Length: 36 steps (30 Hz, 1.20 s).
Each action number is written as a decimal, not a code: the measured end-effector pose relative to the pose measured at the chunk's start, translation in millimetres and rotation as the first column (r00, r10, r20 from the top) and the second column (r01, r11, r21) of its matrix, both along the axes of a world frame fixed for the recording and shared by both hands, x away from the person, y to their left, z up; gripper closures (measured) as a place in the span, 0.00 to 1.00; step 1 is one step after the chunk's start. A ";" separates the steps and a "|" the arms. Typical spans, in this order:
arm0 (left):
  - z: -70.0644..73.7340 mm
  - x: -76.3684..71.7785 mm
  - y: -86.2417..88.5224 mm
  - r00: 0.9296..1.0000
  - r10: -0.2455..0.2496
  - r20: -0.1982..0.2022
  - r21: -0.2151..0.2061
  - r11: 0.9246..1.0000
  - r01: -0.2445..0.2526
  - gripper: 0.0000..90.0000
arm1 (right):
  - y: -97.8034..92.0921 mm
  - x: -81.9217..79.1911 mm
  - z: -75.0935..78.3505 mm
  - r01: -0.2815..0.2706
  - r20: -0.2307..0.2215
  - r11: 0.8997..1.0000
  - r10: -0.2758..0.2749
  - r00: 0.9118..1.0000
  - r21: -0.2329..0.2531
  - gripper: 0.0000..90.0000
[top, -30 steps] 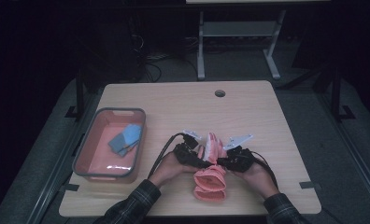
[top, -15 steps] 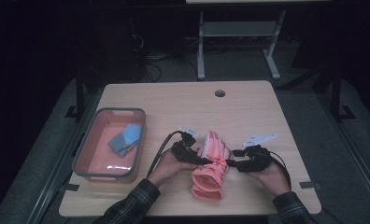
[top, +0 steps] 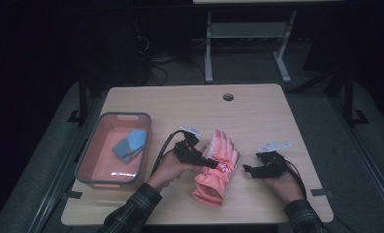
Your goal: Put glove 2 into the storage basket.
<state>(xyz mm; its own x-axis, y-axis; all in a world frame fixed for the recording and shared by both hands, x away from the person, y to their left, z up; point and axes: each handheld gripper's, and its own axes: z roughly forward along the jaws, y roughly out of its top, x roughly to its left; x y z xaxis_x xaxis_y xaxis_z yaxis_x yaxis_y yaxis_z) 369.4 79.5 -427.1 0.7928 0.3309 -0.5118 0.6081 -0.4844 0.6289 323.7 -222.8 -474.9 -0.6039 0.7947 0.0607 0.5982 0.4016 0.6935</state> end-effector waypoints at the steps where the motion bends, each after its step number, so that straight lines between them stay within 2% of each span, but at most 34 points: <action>1: 3.5 0.1 0.6 1.000 0.003 0.007 0.002 1.000 -0.003 0.66 | 0.8 -0.4 -1.5 -0.003 0.018 1.000 0.003 1.000 -0.006 0.26; 5: 15.6 2.5 6.4 1.000 0.005 0.015 -0.008 1.000 -0.005 0.66 | 2.0 -2.6 -6.5 -0.006 0.058 1.000 0.005 0.998 0.014 0.23; 9: 30.8 4.0 14.7 0.999 0.021 0.034 -0.022 1.000 -0.020 0.66 | 2.6 -1.8 -6.8 0.010 0.049 1.000 -0.010 0.999 0.010 0.17; 21: 72.1 9.8 52.2 0.996 0.064 0.067 -0.002 0.998 -0.064 0.65 | 2.9 -1.5 -7.0 0.024 0.046 1.000 -0.024 0.999 0.009 0.15; 27: 90.1 13.3 82.2 0.991 0.109 0.078 0.002 0.994 -0.109 0.65 | 2.9 -1.6 -6.9 0.024 0.045 1.000 -0.025 0.999 0.009 0.15; 36: 114.7 16.4 143.7 0.975 0.201 0.090 -0.007 0.980 -0.201 0.65 | 3.1 -1.6 -7.1 0.030 0.046 0.999 -0.031 0.998 0.011 0.15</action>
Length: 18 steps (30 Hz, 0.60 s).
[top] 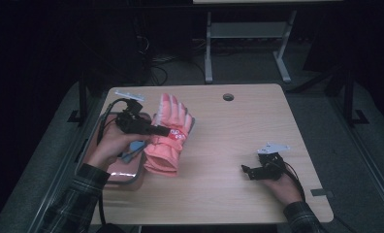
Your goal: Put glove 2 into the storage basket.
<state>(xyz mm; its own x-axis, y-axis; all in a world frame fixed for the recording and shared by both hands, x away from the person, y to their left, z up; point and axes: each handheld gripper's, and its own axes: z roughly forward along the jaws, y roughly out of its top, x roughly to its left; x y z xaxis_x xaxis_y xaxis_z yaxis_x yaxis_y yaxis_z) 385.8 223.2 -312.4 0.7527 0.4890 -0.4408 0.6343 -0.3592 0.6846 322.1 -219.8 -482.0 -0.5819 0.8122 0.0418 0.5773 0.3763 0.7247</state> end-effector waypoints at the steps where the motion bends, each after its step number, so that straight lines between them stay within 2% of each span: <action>1: 1.8 -0.2 7.0 1.000 0.013 0.001 0.001 1.000 -0.013 0.65 | 0.0 0.0 0.0 0.001 0.000 1.000 -0.001 1.000 0.000 0.15; 6: 9.5 -1.2 44.5 0.998 0.065 -0.001 0.006 0.998 -0.065 0.65 | -0.4 0.2 0.2 0.010 -0.003 1.000 -0.010 1.000 -0.003 0.15; 11: 14.5 -0.9 78.6 0.992 0.129 0.008 0.037 0.991 -0.129 0.65 | -0.5 0.6 0.1 0.012 -0.001 1.000 -0.012 1.000 -0.005 0.15; 15: 8.1 1.5 99.5 0.985 0.172 -0.010 0.049 0.984 -0.171 0.65 | -0.5 0.6 0.2 0.014 -0.001 1.000 -0.014 1.000 -0.004 0.15; 18: 0.0 2.8 110.5 0.981 0.195 -0.011 0.082 0.978 -0.194 0.65 | -0.2 0.7 0.2 0.018 -0.003 1.000 -0.018 1.000 -0.002 0.15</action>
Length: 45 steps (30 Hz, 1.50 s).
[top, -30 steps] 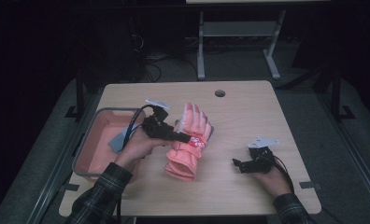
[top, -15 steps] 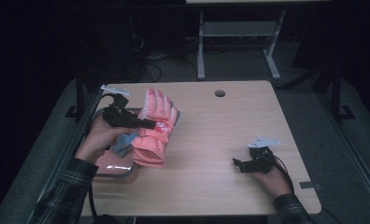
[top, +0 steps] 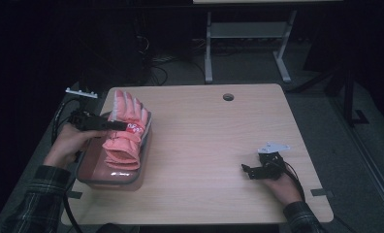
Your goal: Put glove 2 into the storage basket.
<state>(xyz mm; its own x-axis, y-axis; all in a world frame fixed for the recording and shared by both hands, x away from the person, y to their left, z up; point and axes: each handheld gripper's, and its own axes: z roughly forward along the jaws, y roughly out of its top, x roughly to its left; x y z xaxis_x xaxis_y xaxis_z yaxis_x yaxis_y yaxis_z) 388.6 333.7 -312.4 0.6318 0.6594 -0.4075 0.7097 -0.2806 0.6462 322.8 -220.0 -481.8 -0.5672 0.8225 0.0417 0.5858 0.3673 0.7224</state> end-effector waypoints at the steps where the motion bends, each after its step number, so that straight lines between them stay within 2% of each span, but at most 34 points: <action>1: -2.5 0.3 3.2 1.000 0.011 -0.002 0.008 1.000 -0.011 0.65 | 0.0 0.0 0.0 0.000 0.000 1.000 0.000 1.000 0.000 0.15; 5: -17.8 2.9 10.9 0.999 0.034 -0.025 0.046 0.998 -0.033 0.65 | 0.0 0.0 0.0 0.001 -0.001 1.000 -0.001 1.000 0.000 0.15; 8: -32.3 5.8 10.8 0.998 0.031 -0.047 0.079 0.996 -0.027 0.65 | 0.1 0.0 0.0 0.001 0.000 1.000 -0.001 1.000 0.000 0.15; 11: -45.7 9.1 9.0 0.997 0.027 -0.074 0.094 0.995 -0.020 0.64 | 0.2 0.0 0.1 0.002 -0.001 1.000 -0.002 1.000 0.001 0.15; 17: -70.8 12.5 1.0 0.993 0.017 -0.116 0.156 0.988 0.001 0.63 | 0.2 0.1 0.1 0.003 -0.001 1.000 -0.003 1.000 0.000 0.15; 19: -78.7 12.9 -1.1 0.991 0.018 -0.131 0.144 0.990 0.001 0.63 | 0.2 0.1 0.1 0.002 -0.001 1.000 -0.002 1.000 0.000 0.15; 22: -84.5 13.7 -0.7 0.991 0.022 -0.133 0.157 0.988 -0.001 0.63 | 0.1 0.2 0.0 0.001 0.001 1.000 -0.001 1.000 0.000 0.15; 26: -88.2 14.0 -1.7 0.992 0.029 -0.126 0.174 0.985 -0.007 0.62 | 0.1 0.1 0.0 0.002 0.000 1.000 -0.002 1.000 0.000 0.15; 28: -87.9 14.4 -0.9 0.991 0.032 -0.133 0.167 0.986 -0.009 0.59 | 0.2 0.1 0.1 0.003 -0.001 1.000 -0.003 1.000 0.000 0.15; 30: -88.3 15.9 2.3 0.987 0.041 -0.153 0.141 0.990 -0.019 0.53 | 0.2 0.1 0.0 0.003 0.000 1.000 -0.003 1.000 0.001 0.15; 33: -86.7 16.3 6.6 0.987 0.048 -0.151 0.120 0.992 -0.030 0.40 | 0.2 0.2 0.0 0.003 0.000 1.000 -0.003 1.000 0.000 0.15; 40: -74.9 11.0 10.7 0.993 0.070 -0.094 0.133 0.989 -0.057 0.20 | 0.2 0.1 0.1 0.002 -0.001 1.000 -0.002 1.000 0.001 0.15; 45: -64.2 7.4 13.6 0.996 0.079 -0.046 0.151 0.986 -0.071 0.16 | 0.1 0.2 0.1 0.001 -0.001 1.000 -0.001 1.000 0.000 0.15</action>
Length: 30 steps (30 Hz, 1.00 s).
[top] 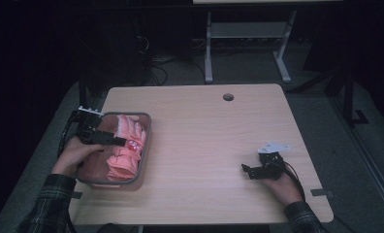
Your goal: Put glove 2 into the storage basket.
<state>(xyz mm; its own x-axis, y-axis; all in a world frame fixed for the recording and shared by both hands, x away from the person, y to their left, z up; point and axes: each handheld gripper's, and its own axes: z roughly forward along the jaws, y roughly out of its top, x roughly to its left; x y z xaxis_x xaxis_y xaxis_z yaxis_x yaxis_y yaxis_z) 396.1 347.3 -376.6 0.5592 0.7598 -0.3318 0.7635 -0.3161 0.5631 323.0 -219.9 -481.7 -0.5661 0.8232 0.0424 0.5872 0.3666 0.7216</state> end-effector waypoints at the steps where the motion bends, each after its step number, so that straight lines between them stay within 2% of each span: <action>1: 2.1 -0.9 -0.2 1.000 0.004 0.009 -0.005 1.000 -0.004 0.16 | -0.2 0.1 0.0 -0.002 0.000 1.000 0.002 1.000 -0.001 0.15; 7: 14.8 -8.8 1.8 0.999 0.004 0.053 -0.004 1.000 -0.003 0.16 | -0.3 0.9 -0.1 -0.005 0.000 1.000 0.005 1.000 -0.002 0.15; 10: 20.9 -12.7 4.4 0.998 -0.002 0.067 0.010 1.000 0.001 0.16 | -0.3 0.8 -0.1 -0.005 0.000 1.000 0.005 1.000 -0.003 0.15; 17: 44.2 -18.1 7.7 0.992 0.000 0.128 0.004 1.000 -0.001 0.16 | -0.8 0.1 -0.3 -0.003 0.003 1.000 0.003 1.000 -0.003 0.15; 24: 59.8 -23.6 -7.4 0.981 -0.032 0.192 -0.024 0.999 0.037 0.16 | -0.9 0.1 -0.3 -0.003 0.003 1.000 0.003 1.000 -0.003 0.15; 30: 65.5 -27.3 -33.1 0.972 -0.073 0.223 -0.044 0.995 0.085 0.16 | -0.9 0.1 -0.2 -0.003 0.002 1.000 0.003 1.000 -0.003 0.14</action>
